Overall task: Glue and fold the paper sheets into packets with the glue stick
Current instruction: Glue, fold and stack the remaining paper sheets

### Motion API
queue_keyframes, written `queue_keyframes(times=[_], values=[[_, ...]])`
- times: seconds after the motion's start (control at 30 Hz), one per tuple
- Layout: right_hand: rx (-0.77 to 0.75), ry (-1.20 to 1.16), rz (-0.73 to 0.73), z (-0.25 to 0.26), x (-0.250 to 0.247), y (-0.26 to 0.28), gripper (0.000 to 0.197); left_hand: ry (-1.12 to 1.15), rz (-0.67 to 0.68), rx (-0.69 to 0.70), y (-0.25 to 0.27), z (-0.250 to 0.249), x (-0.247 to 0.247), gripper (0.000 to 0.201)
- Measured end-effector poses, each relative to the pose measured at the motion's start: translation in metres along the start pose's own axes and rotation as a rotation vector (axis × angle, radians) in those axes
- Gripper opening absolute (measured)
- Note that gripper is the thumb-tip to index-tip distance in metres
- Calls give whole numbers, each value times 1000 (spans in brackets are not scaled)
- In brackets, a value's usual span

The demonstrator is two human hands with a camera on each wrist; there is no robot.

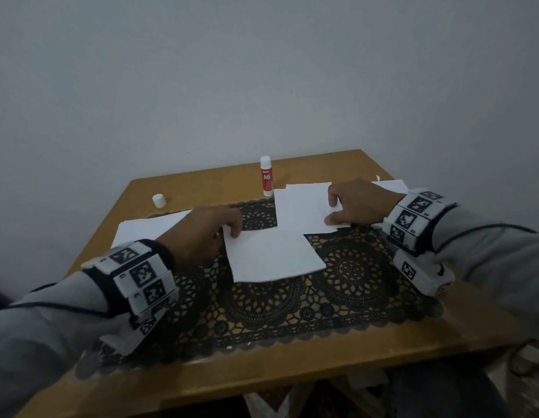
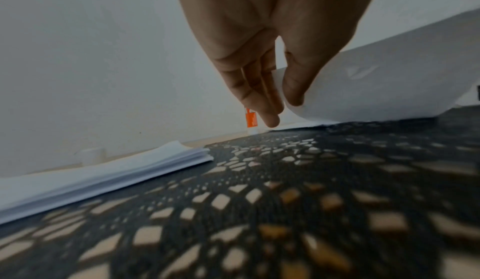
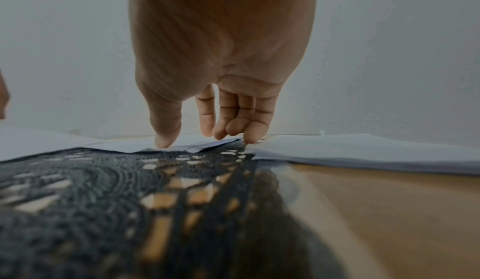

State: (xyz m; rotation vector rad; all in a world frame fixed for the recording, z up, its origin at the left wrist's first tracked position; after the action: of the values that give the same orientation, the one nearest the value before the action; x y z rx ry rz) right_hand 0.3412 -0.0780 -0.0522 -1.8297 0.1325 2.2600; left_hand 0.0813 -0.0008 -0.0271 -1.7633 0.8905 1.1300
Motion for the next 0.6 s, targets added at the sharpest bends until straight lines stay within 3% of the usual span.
queue_keyframes(times=[0.17,0.3,0.4,0.53,0.6], values=[[-10,2,-3,-3,2,-3,36,-74,233,-2,9,-2,14,41],[-16,-18,-54,-6,-1,-4,30,-191,328,39,17,-4,17,40],[-12,-25,-62,-7,-2,-4,27,-259,378,23,19,-1,16,41],[-27,-14,-82,-2,-2,-3,24,-172,385,-36,17,2,14,53],[-40,9,-92,2,-4,-2,24,-127,354,-61,18,3,12,38]])
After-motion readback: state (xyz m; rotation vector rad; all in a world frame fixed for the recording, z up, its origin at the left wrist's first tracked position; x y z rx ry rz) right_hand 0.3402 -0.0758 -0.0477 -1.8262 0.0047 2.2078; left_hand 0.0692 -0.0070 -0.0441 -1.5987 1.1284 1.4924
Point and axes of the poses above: each hand's wrist, its own y-axis away from the middle knuckle, its own x-axis out of the palm, z = x × y, the point moved 6 cm from there along -y, towards the middle knuckle, and after that the axes turned 4 degrees about -z, right-handed, at the moved point
